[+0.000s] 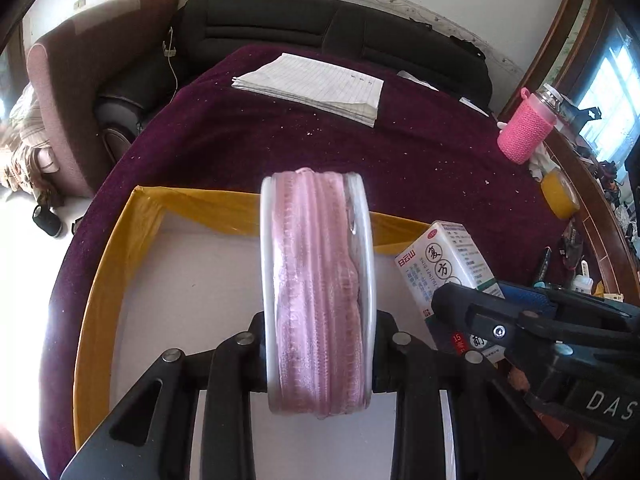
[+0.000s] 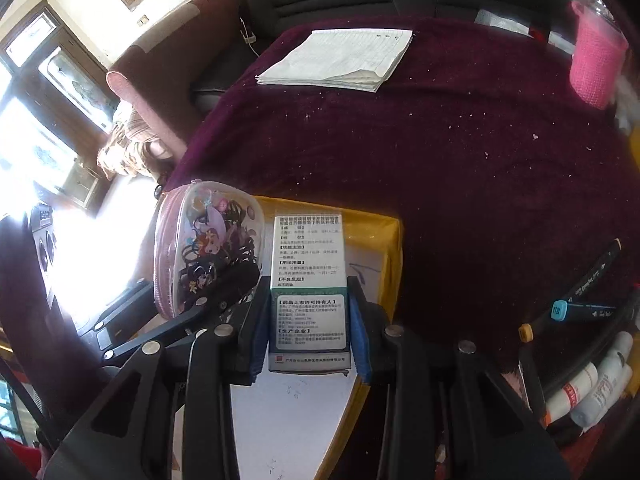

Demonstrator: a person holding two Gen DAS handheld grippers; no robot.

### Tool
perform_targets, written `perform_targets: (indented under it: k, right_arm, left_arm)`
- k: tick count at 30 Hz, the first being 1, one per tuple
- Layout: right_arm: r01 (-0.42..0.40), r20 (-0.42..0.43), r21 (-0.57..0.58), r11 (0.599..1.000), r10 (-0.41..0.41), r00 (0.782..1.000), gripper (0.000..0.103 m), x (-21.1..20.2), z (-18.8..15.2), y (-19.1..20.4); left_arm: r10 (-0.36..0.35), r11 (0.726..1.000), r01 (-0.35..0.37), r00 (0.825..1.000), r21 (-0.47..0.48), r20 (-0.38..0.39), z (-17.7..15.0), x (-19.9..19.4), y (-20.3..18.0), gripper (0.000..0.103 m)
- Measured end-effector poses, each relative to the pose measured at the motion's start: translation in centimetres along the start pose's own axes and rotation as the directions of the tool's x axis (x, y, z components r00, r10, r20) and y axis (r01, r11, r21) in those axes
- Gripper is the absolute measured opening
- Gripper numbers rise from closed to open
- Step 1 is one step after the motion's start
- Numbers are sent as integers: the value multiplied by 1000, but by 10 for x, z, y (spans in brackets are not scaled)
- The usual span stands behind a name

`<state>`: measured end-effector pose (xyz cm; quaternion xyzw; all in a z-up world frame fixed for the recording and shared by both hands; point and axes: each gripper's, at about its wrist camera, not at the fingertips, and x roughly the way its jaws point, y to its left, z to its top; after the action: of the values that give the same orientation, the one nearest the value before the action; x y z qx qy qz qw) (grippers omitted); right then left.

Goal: Organize objects
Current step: 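Carry the pencil case and medicine box into the yellow-rimmed tray and open both grippers, then reach to the white medicine bottle and grasp it with the left gripper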

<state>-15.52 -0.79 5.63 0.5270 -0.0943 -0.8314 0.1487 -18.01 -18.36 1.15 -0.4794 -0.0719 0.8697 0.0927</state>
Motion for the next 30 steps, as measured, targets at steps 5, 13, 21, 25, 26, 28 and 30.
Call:
perform_targets:
  k: [5,13,21,25,26,28,30]
  right_arm:
    - [21,11,3,1000,-21,1000,38,-5,-1,-1]
    - [-49,77,49,998,45,996,40,-24,0,-18]
    - [-223,237,117,968,191,953,56,-114,-17,-58]
    - [-240,311,153,959,184,932,56,-155,-42,-83]
    - [-231,322,156,960,172,931,56,-164,-49,-87]
    - [-213,335,160,964,150,930,56,-178,-64,-98]
    - [-208,342,161,965,143,929,56,-189,-77,-106]
  left_arm:
    - [-6,999,5,1000,-38,-14,-3,5,7,40]
    - [12,997,-10,999,-73,31,-2,-22,9,45]
    - [26,998,-13,978,-67,209,-54,-73,-28,70]
    - [2,1000,0,996,-18,93,-77,-46,-47,70]
    - [-16,999,19,997,-37,73,-81,-44,-47,70]
    - [-62,994,68,996,-87,63,-89,-46,-44,70]
    - [-65,994,69,997,-83,47,-99,-49,-46,70]
